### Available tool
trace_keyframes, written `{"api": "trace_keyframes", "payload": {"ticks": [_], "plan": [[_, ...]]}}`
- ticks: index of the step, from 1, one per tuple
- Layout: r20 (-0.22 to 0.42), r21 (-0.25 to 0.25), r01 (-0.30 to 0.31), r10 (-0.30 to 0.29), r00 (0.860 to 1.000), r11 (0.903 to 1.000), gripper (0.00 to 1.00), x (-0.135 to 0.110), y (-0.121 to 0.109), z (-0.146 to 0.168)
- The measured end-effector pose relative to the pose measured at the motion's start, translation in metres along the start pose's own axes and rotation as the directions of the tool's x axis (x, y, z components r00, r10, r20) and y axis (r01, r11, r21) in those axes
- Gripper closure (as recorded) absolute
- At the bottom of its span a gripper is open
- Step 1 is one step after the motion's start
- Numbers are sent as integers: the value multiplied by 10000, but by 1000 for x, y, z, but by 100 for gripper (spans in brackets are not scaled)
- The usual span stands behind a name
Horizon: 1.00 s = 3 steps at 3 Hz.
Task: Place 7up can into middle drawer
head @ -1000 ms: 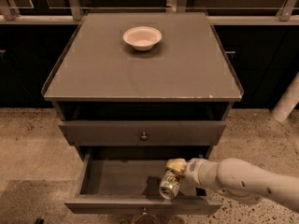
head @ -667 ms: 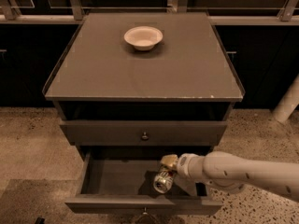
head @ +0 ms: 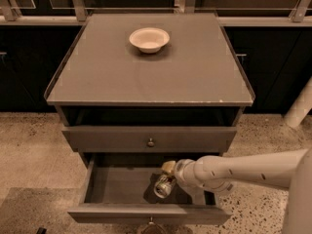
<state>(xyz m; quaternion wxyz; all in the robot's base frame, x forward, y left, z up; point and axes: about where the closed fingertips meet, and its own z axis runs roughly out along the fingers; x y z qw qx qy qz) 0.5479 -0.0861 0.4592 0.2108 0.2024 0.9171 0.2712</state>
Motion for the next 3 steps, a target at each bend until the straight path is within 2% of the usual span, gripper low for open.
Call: {"api": "trace_keyframes", "payload": {"ticks": [1,2,3], "plan": [[98,221,-121,119,9999,9997,100,-1,-9,16],[-63,454,-205,208,9998,9988,100,1,-19,33],[-68,459,-205,208,9998,9987,81,1,-19,33]]}}
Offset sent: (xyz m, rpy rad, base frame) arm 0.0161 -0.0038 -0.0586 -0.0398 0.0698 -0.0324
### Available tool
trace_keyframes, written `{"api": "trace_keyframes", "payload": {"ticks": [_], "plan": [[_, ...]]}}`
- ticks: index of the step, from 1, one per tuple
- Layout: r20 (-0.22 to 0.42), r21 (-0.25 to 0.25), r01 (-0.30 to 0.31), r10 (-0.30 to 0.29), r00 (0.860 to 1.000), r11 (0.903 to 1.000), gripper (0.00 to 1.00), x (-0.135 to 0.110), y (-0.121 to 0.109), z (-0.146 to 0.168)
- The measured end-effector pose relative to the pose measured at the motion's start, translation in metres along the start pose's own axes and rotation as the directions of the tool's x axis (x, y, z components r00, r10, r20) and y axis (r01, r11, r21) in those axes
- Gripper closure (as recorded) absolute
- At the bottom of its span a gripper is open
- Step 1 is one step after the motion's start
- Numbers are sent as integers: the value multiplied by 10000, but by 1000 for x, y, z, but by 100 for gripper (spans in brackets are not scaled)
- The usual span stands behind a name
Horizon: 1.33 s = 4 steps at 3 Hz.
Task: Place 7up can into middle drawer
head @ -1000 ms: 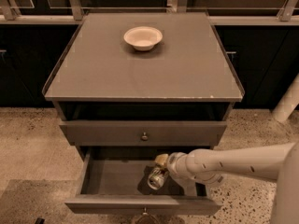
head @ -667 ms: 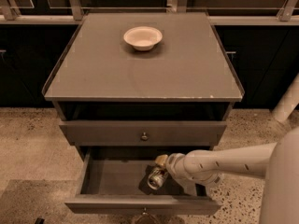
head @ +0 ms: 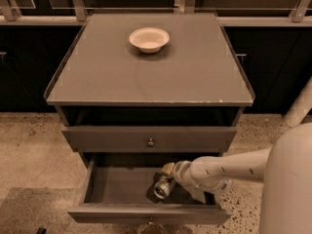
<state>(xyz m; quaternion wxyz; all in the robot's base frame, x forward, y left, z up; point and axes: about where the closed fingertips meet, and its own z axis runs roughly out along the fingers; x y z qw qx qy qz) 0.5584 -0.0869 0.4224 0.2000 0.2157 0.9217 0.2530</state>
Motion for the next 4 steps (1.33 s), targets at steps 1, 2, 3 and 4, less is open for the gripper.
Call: {"api": "trace_keyframes", "payload": {"ticks": [1,2,3,4], "plan": [[-1,0,0,0,10000,10000,57,0,0,0],[-1,0,0,0,10000,10000,34,0,0,0],[-1,0,1,-1,10000,10000,11,0,0,0],[-2,-1,0,0,10000,10000,0,0,0,0]]}}
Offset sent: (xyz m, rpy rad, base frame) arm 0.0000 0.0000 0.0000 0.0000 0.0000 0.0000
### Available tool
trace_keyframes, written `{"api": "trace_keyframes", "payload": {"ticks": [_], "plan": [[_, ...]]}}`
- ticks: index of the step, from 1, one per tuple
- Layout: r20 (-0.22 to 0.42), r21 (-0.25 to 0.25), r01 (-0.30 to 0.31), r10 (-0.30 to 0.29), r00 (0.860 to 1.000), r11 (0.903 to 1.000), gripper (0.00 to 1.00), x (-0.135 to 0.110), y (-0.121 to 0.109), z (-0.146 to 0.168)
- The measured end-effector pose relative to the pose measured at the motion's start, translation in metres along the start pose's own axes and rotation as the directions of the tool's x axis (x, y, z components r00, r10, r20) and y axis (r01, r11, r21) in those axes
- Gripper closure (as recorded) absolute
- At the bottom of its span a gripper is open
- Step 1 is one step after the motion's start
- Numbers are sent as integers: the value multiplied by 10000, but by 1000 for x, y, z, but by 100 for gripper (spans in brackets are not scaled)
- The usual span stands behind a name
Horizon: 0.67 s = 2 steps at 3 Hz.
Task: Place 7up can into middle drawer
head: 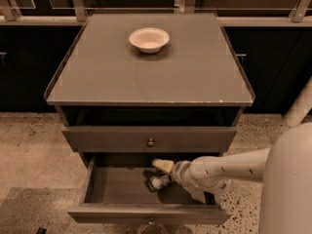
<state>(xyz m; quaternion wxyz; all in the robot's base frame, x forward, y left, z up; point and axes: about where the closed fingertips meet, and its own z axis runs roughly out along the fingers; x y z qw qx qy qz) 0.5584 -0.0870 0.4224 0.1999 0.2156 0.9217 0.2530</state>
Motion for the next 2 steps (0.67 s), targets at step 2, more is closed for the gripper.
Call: {"api": "trace_keyframes", "payload": {"ticks": [2], "plan": [[346,216,-193,185,9992,9996,0,-13,-17,-47]]}}
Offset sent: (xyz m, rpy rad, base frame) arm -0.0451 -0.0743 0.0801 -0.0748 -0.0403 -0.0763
